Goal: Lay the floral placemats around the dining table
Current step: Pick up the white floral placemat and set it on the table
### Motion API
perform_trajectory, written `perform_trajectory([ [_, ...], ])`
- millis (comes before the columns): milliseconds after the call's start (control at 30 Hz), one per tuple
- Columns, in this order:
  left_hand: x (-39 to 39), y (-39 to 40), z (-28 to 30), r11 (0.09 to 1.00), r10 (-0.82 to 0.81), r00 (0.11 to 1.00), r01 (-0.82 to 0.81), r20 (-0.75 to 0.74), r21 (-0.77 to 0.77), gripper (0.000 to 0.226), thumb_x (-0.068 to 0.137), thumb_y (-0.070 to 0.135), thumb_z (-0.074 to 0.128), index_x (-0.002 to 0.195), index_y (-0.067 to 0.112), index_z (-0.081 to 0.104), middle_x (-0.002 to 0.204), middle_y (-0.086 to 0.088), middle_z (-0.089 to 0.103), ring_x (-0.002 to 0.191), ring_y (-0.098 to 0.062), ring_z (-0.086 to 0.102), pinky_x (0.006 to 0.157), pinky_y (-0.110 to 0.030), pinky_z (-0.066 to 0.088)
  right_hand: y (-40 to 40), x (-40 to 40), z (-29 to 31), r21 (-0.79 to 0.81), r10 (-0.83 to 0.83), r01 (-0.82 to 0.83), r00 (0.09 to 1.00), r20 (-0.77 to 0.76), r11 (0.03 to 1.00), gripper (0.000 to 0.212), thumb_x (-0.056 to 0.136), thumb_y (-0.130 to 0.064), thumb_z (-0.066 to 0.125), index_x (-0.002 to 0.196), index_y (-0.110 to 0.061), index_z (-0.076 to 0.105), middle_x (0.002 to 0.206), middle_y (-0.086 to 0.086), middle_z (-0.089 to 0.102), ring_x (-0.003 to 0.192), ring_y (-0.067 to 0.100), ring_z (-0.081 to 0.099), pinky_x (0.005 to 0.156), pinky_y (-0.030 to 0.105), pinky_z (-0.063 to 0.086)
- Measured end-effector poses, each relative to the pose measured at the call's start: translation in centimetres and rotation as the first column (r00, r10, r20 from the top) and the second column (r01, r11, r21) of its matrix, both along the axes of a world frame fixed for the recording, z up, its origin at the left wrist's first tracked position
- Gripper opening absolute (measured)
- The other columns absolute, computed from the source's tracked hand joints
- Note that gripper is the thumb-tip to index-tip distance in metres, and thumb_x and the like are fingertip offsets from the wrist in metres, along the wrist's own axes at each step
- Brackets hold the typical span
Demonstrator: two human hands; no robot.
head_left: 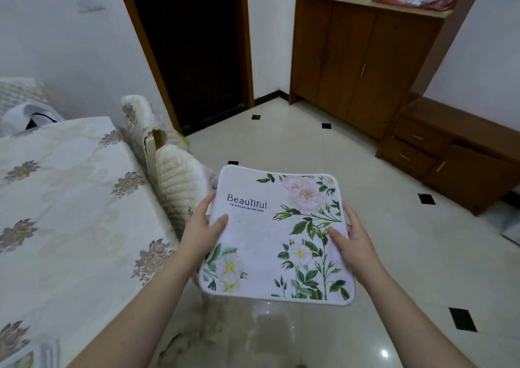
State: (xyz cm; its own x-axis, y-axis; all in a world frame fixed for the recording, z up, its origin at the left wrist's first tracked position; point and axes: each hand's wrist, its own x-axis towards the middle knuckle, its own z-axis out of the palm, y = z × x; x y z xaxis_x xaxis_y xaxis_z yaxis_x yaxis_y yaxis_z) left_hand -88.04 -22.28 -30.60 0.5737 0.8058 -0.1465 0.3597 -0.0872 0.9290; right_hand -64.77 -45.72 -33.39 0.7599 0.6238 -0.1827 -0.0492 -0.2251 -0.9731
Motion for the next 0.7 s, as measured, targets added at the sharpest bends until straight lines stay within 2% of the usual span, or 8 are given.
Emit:
perform_trajectory([
  [67,1.0,-0.1,-0.2,1.000,0.016,1.000,-0.016,0.009,-0.015,0.059,0.079,0.045,0.067,0.126,0.069,0.039,0.111,0.000,0.074,0.092,-0.021,0.074,0.083,-0.053,0.058,0.7,1.9,0.0,-0.002,0.028,-0.028,1.000,0.003,1.000,0.069,0.095,-0.007,0.060,0.151,-0.032,0.029,0.132,0.001,0.061,0.110,0.017,0.066,0.083,0.026,0.058],
  [167,1.6,0.0,-0.5,0.998,0.055,0.999,-0.055,0.003,-0.018,0.063,0.086,0.039,0.067,0.137,0.059,0.038,0.109,0.004,0.074,0.092,-0.017,0.074,0.087,-0.051,0.057,2.3,3.7,-0.2,-0.003,0.079,-0.079,0.997,-0.020,0.997,0.068,0.095,-0.008,0.060,0.150,-0.034,0.030,0.130,0.001,0.062,0.110,0.018,0.067,0.084,0.031,0.058],
  [233,1.5,0.5,-0.7,0.997,0.076,0.997,-0.076,0.008,-0.014,0.063,0.093,0.030,0.066,0.144,0.051,0.036,0.104,0.016,0.073,0.092,-0.011,0.073,0.088,-0.050,0.057,3.5,4.3,-0.5,-0.001,0.113,-0.113,0.994,-0.014,0.994,0.069,0.095,-0.007,0.060,0.151,-0.033,0.030,0.134,0.002,0.060,0.114,0.018,0.065,0.087,0.030,0.057],
  [300,1.4,1.3,-0.7,0.995,0.103,0.994,-0.103,0.031,-0.012,0.063,0.096,0.024,0.064,0.146,0.046,0.035,0.104,0.025,0.071,0.096,-0.007,0.072,0.089,-0.047,0.057,5.0,4.7,-0.6,0.001,0.150,-0.150,0.989,-0.010,0.989,0.069,0.095,-0.007,0.061,0.151,-0.033,0.030,0.137,0.002,0.058,0.119,0.018,0.062,0.096,0.037,0.053],
  [400,1.0,2.2,-0.2,0.987,0.161,0.985,-0.162,0.055,0.009,0.062,0.096,0.018,0.063,0.148,0.039,0.035,0.126,0.011,0.064,0.102,-0.007,0.070,0.082,-0.031,0.059,7.6,5.1,-0.8,0.000,0.200,-0.200,0.980,-0.013,0.980,0.069,0.095,-0.007,0.060,0.151,-0.033,0.029,0.140,0.002,0.056,0.123,0.019,0.059,0.103,0.043,0.048],
  [467,0.6,3.0,0.0,0.977,0.209,0.976,-0.211,0.057,0.037,0.062,0.096,0.016,0.063,0.150,0.033,0.037,0.123,0.009,0.065,0.094,0.001,0.070,0.073,-0.019,0.057,9.4,5.1,-0.9,0.003,0.234,-0.234,0.972,-0.020,0.972,0.069,0.096,-0.009,0.060,0.151,-0.037,0.029,0.138,0.002,0.058,0.121,0.020,0.060,0.102,0.047,0.049],
  [567,-0.5,4.4,0.0,0.957,0.286,0.957,-0.288,0.052,0.029,0.063,0.096,0.019,0.064,0.150,0.036,0.036,0.119,0.007,0.069,0.090,-0.003,0.072,0.078,-0.029,0.060,12.5,5.0,-0.6,-0.011,0.291,-0.292,0.956,-0.027,0.956,0.068,0.096,-0.011,0.060,0.150,-0.039,0.029,0.134,0.002,0.061,0.116,0.022,0.064,0.098,0.051,0.051],
  [700,-2.6,6.8,-0.7,0.928,0.372,0.927,-0.372,0.047,0.005,0.062,0.096,0.025,0.064,0.147,0.044,0.034,0.115,-0.001,0.072,0.093,-0.014,0.073,0.074,-0.028,0.059,17.9,4.8,0.0,-0.019,0.379,-0.379,0.925,-0.026,0.925,0.067,0.096,-0.012,0.059,0.149,-0.040,0.029,0.132,0.002,0.063,0.109,0.023,0.067,0.093,0.052,0.054],
])
